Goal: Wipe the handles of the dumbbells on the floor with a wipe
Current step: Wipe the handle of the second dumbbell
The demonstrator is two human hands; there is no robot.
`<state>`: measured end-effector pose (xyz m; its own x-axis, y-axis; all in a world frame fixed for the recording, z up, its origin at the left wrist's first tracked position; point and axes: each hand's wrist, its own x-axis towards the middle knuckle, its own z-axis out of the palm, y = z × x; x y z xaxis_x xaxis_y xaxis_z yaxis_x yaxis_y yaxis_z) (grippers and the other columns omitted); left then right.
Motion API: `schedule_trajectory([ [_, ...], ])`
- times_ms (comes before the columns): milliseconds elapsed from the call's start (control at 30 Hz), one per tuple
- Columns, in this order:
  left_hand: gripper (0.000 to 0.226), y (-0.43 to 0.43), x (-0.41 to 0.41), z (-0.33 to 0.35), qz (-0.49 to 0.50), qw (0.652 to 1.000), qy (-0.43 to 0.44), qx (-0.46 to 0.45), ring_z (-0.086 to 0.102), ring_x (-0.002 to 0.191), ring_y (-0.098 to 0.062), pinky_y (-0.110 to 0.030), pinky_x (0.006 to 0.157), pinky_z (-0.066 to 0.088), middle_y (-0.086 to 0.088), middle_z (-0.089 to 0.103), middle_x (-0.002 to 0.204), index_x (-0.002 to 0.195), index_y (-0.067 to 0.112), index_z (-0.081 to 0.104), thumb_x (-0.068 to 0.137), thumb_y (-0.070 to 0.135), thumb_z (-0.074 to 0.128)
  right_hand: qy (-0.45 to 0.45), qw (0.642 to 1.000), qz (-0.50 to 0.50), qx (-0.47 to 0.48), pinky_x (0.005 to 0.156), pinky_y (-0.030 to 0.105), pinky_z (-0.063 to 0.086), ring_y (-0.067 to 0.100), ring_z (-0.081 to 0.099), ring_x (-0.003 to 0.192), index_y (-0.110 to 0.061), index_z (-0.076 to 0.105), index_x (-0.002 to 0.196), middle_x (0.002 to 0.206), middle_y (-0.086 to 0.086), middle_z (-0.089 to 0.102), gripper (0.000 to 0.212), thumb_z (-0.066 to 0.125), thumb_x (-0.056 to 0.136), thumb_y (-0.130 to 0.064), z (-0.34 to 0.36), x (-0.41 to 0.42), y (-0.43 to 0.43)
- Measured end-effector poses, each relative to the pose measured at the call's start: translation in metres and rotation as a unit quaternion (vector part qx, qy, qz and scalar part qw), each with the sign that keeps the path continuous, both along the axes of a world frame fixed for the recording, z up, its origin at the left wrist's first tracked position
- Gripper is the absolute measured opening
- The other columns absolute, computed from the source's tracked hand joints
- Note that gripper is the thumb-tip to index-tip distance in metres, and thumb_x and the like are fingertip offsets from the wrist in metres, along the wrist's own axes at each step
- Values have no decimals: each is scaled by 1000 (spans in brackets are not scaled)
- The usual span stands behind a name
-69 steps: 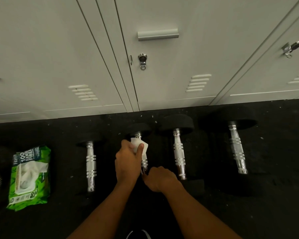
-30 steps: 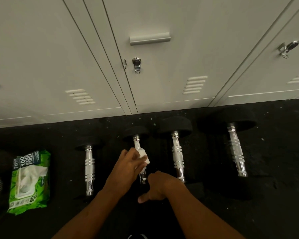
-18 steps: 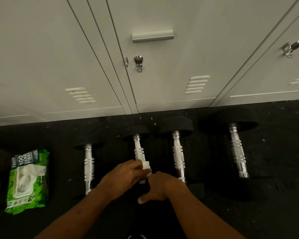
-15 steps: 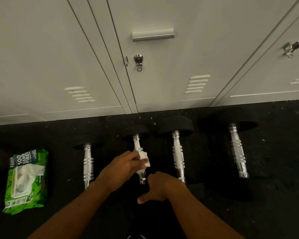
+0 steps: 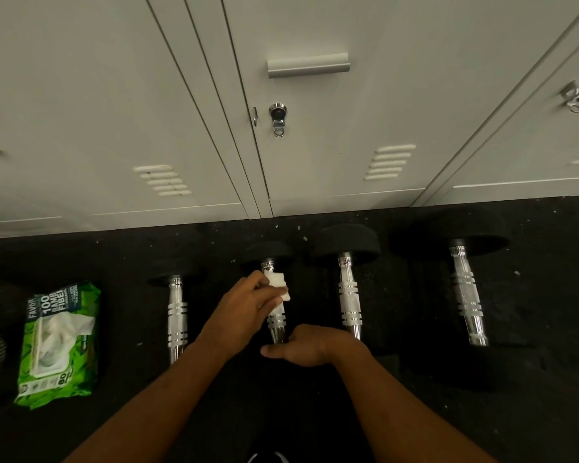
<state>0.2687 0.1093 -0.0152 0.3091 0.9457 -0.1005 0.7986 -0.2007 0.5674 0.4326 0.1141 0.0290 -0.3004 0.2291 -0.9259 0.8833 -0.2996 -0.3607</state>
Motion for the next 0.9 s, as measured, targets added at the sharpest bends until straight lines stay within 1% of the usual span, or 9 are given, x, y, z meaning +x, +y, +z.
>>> schedule_trajectory([
  [67, 29, -14, -2, -1, -25, 999, -20, -18, 55, 94, -7, -28, 83, 52, 9, 51, 104, 121, 25, 67, 94, 29, 58, 3, 999, 2, 35, 82, 28, 42, 21, 53, 108, -15, 58, 107, 112, 8, 58, 45, 49, 89, -56, -4, 0, -2],
  [100, 29, -21, -2, -2, -45, 998, -24, -26, 55, 95, -6, -27, 84, 52, 10, 52, 105, 121, 27, 67, 94, 31, 57, 6, 999, 3, 49, 76, 27, 41, 22, 53, 102, -17, 60, 103, 106, 8, 60, 37, 48, 92, -50, -4, 0, -2],
  [233, 30, -35, -5, -6, -106, 993, -24, -39, 56, 97, -6, -27, 83, 51, 8, 55, 108, 121, 33, 63, 94, 35, 51, 17, 998, -8, 54, 91, 30, 41, 28, 54, 119, -12, 53, 130, 132, 12, 56, 49, 48, 93, -44, -3, 1, -2],
  [367, 33, -30, -9, -4, -146, 989, 7, -11, 55, 88, -9, -27, 75, 53, 6, 56, 103, 122, 31, 62, 94, 38, 46, 20, 998, -2, 52, 90, 30, 41, 26, 56, 115, -12, 54, 128, 129, 10, 57, 51, 49, 92, -48, -6, 3, -2],
  [433, 36, -21, -9, 0, -163, 986, 22, 5, 54, 86, -9, -27, 72, 54, 6, 56, 99, 121, 28, 64, 95, 40, 44, 19, 998, 1, 53, 83, 29, 42, 17, 57, 89, -15, 60, 104, 106, 4, 61, 34, 49, 92, -45, -12, 3, -2],
  [500, 38, -8, -11, 5, -160, 986, 34, 16, 54, 85, -10, -28, 70, 54, 5, 56, 97, 120, 25, 66, 95, 41, 42, 7, 998, 1, 55, 70, 27, 41, 11, 47, 70, -21, 49, 77, 80, -3, 50, 28, 50, 92, -45, -16, 2, -3],
  [533, 37, 0, -11, 6, -155, 987, 40, 20, 54, 86, -11, -30, 71, 55, 5, 56, 98, 120, 24, 66, 94, 39, 45, 2, 999, -3, 51, 68, 27, 40, 13, 48, 72, -20, 49, 77, 79, -2, 48, 30, 50, 91, -46, -17, 1, -3],
  [667, 33, 26, -12, 7, -140, 985, 94, 38, 55, 91, -14, -28, 75, 53, 0, 56, 104, 126, 21, 62, 93, 24, 60, 3, 999, -2, 52, 79, 30, 41, 20, 50, 93, -6, 55, 122, 106, 11, 54, 52, 49, 92, -48, -17, 2, -4],
  [900, 35, 21, 0, 2, -44, 995, 85, 25, 59, 96, -17, -30, 80, 55, -3, 54, 111, 129, 19, 60, 95, 20, 58, 4, 999, -1, 53, 85, 32, 41, 26, 56, 111, -6, 52, 128, 131, 14, 55, 53, 48, 94, -46, -18, 3, -5],
])
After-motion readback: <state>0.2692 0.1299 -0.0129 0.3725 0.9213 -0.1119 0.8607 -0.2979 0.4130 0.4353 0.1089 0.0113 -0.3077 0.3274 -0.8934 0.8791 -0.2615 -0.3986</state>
